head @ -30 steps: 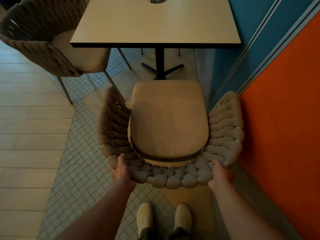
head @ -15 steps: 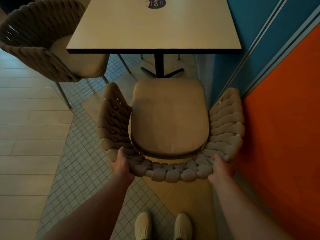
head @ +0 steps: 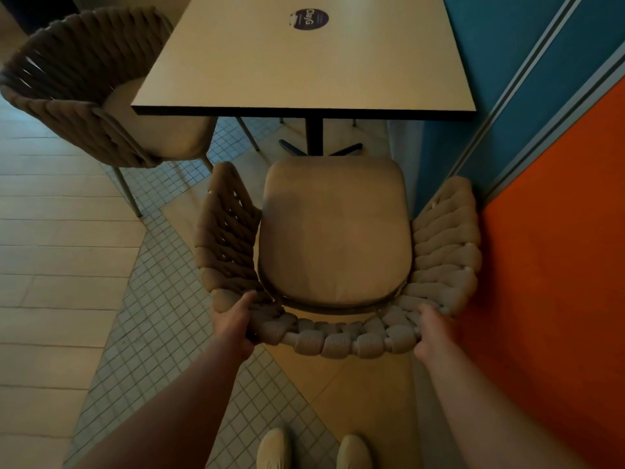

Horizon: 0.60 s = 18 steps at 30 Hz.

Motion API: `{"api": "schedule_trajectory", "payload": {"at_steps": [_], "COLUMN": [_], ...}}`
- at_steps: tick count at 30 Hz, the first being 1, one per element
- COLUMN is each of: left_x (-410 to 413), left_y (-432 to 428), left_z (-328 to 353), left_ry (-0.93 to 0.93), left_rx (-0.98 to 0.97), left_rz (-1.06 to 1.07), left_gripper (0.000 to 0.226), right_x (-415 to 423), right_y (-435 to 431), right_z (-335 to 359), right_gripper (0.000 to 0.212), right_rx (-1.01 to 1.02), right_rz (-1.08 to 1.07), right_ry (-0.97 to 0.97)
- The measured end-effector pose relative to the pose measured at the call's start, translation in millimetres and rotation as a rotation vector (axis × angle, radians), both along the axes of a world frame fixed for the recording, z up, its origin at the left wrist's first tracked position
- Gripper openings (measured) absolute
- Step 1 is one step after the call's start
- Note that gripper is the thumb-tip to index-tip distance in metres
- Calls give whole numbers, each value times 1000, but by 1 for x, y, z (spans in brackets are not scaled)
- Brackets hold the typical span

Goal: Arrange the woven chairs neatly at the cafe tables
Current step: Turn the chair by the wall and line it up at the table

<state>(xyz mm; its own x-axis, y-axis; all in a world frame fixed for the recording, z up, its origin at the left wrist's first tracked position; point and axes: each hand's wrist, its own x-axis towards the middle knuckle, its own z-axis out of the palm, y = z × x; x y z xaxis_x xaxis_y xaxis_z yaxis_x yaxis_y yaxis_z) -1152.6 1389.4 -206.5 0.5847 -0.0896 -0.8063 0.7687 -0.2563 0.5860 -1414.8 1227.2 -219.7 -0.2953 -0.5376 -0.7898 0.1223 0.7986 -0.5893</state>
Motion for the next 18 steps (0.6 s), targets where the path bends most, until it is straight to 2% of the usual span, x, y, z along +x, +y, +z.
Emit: {"api": "schedule_trajectory", "payload": {"at_steps": [5, 14, 18], "left_x": [4, 12, 17], "left_y": [-9, -35, -47], "left_z": [-7, -12, -14], "left_ry": [-24, -45, -48], "left_rx": [87, 121, 107], "left_rz": [-40, -24, -41], "left_gripper": [71, 72, 69], "right_x": [2, 9, 14], "right_y": [-11, -34, -44], "right_z": [5, 3, 2], "right_gripper": [48, 41, 30], "right_rx": [-7, -19, -11], "right_rz": [14, -13, 2], "right_ry": [14, 16, -1]}}
